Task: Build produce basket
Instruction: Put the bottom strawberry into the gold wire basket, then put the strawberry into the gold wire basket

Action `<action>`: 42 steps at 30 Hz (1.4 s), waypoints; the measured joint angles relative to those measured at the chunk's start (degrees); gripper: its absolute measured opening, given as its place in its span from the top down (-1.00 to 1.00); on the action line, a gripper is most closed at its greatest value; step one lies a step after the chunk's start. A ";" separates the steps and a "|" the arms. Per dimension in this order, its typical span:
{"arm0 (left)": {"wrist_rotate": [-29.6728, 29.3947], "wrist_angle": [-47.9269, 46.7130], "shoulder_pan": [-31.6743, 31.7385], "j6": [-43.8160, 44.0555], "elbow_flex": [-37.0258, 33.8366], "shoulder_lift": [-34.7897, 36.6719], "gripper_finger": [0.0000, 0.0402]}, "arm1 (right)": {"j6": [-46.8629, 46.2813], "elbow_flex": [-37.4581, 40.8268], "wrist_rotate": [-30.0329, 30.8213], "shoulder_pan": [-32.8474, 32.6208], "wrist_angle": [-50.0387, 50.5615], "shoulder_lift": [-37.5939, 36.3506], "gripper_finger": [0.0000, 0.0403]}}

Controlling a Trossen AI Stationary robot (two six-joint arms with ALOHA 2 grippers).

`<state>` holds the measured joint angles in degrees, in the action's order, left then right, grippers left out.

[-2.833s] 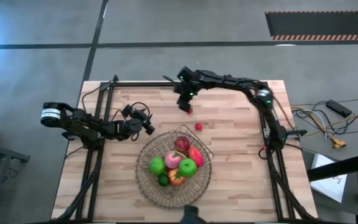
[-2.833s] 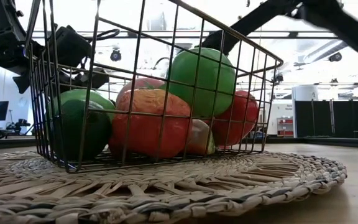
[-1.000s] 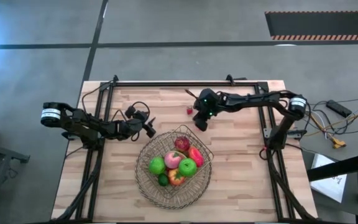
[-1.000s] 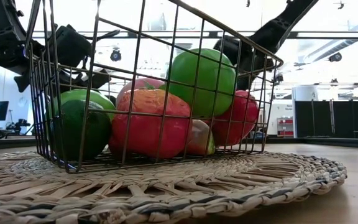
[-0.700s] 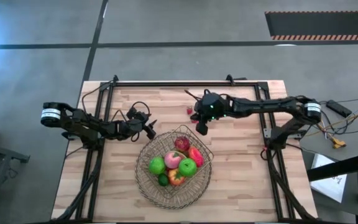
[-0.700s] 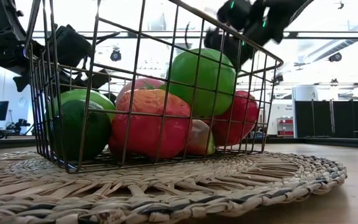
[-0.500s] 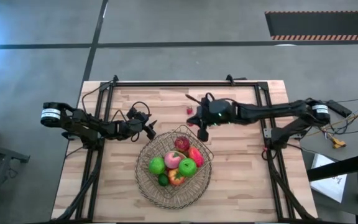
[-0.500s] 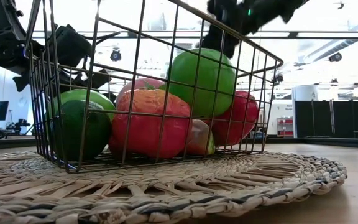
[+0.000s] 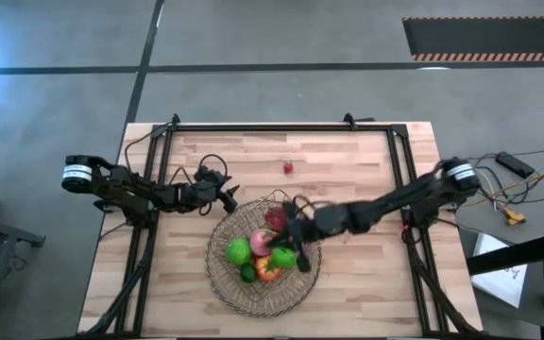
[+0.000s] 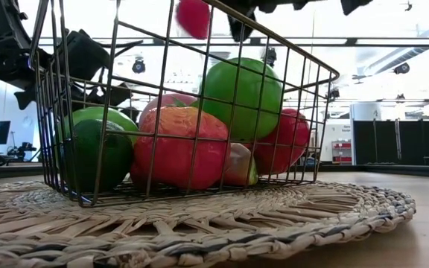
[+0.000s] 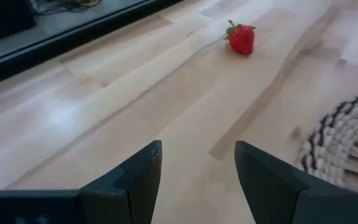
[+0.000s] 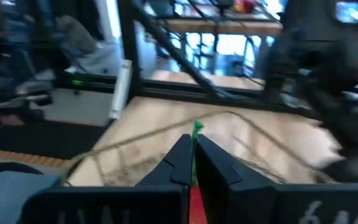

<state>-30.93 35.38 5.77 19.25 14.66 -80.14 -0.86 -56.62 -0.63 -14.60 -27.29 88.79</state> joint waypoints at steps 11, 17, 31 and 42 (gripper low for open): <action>0.49 0.15 -0.17 1.55 0.22 0.00 0.07 | -2.30 -7.34 -8.80 -1.52 -13.82 18.88 0.96; 0.51 0.14 -0.17 1.59 0.20 0.00 0.07 | -0.19 -13.05 -8.35 -1.53 -6.71 23.10 0.96; 0.54 0.15 -0.19 1.46 0.20 0.00 0.07 | -0.29 -17.19 -0.04 -1.40 5.62 22.98 0.95; 0.54 0.15 -0.19 1.48 0.20 0.00 0.07 | 1.37 -23.51 9.71 -1.26 21.84 22.07 0.68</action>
<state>-30.39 35.53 5.58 20.72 14.85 -80.14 0.52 -80.13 9.08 -15.86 -5.45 110.86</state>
